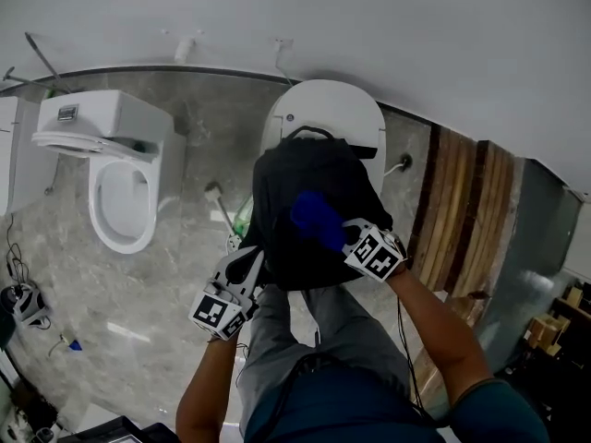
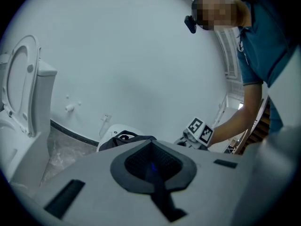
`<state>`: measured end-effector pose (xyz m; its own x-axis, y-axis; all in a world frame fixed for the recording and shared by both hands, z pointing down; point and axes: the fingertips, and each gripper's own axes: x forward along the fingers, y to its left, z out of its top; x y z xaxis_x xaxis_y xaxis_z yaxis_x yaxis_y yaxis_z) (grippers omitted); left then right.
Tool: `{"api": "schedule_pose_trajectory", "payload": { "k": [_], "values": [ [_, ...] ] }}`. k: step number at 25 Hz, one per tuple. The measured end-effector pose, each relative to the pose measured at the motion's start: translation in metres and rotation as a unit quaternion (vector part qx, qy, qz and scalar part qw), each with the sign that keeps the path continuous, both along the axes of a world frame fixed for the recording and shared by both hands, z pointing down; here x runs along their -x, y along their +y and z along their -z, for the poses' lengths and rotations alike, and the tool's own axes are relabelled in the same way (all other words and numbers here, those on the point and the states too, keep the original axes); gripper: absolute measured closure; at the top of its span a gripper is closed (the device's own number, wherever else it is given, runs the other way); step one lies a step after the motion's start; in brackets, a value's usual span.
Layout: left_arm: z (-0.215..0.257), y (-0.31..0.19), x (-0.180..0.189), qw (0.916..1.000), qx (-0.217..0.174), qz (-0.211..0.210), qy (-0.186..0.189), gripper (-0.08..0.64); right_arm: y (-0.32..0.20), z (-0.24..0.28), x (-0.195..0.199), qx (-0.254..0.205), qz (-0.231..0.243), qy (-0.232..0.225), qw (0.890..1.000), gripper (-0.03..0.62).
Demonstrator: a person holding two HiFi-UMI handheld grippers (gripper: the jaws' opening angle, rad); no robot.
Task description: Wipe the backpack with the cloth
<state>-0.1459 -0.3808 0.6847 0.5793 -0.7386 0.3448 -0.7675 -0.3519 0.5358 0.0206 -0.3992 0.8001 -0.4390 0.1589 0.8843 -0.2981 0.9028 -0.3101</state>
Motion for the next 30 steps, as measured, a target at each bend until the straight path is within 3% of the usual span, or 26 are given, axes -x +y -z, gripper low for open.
{"api": "schedule_pose_trajectory", "payload": {
  "k": [3,6,13,22,30],
  "values": [
    [0.0,0.005,0.006,1.0,-0.002,0.002,0.003,0.555,-0.054,-0.007,-0.036,-0.044,-0.097,0.048,0.993,0.572],
    [0.001,0.012,0.011,1.0,-0.004,0.003,0.005,0.555,-0.072,-0.011,-0.032,-0.056,-0.157,0.066,0.984,0.572],
    [0.005,0.025,0.015,1.0,-0.004,0.004,0.004,0.555,-0.02,-0.011,0.052,-0.057,-0.136,0.025,0.989,0.572],
    [0.044,0.042,0.021,0.9996,-0.027,-0.005,-0.001,0.555,0.035,-0.009,0.038,-0.02,-0.152,0.021,0.988,0.572],
    [0.076,0.075,0.031,0.9992,-0.033,-0.017,-0.011,0.555,0.084,-0.018,0.034,0.032,-0.168,0.048,0.984,0.572]
  ]
}}
